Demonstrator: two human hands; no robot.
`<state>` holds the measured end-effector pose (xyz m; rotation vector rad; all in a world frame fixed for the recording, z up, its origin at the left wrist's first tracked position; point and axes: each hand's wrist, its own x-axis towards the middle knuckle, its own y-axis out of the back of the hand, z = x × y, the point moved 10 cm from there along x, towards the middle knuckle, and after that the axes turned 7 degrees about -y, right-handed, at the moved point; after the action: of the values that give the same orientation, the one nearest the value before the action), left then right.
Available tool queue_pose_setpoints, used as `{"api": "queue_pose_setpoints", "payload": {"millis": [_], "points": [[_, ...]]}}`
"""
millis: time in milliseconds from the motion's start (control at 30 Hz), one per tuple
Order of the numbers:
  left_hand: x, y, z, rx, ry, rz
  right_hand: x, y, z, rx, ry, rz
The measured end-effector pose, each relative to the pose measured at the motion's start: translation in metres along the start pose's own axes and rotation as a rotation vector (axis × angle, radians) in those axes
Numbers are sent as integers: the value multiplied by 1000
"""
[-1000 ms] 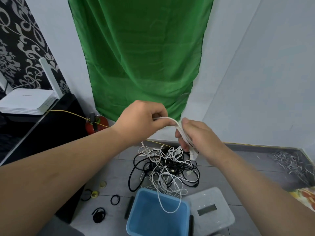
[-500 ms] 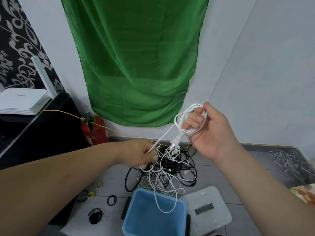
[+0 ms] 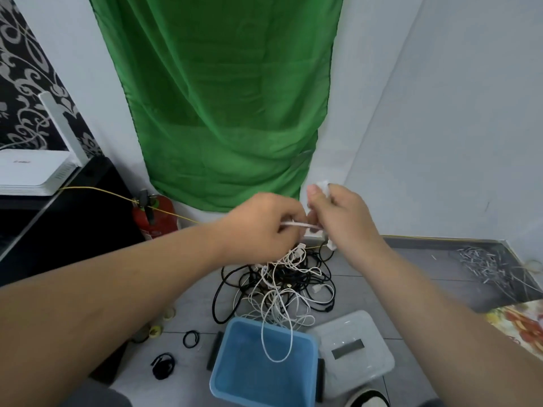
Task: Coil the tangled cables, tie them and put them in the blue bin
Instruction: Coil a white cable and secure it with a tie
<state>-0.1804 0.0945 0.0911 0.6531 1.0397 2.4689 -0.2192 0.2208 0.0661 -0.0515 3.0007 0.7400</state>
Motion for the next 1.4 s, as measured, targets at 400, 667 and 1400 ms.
{"api": "queue_pose_setpoints", "payload": {"millis": [400, 667, 1400], "points": [[-9, 62, -20, 360, -268, 214, -48, -77, -13, 458, -360, -816], [-48, -6, -110, 31, 397, -235, -45, -59, -56, 1017, -251, -721], [-43, 76, 46, 341, -90, 222, -56, -15, -83, -70, 139, 174]]}}
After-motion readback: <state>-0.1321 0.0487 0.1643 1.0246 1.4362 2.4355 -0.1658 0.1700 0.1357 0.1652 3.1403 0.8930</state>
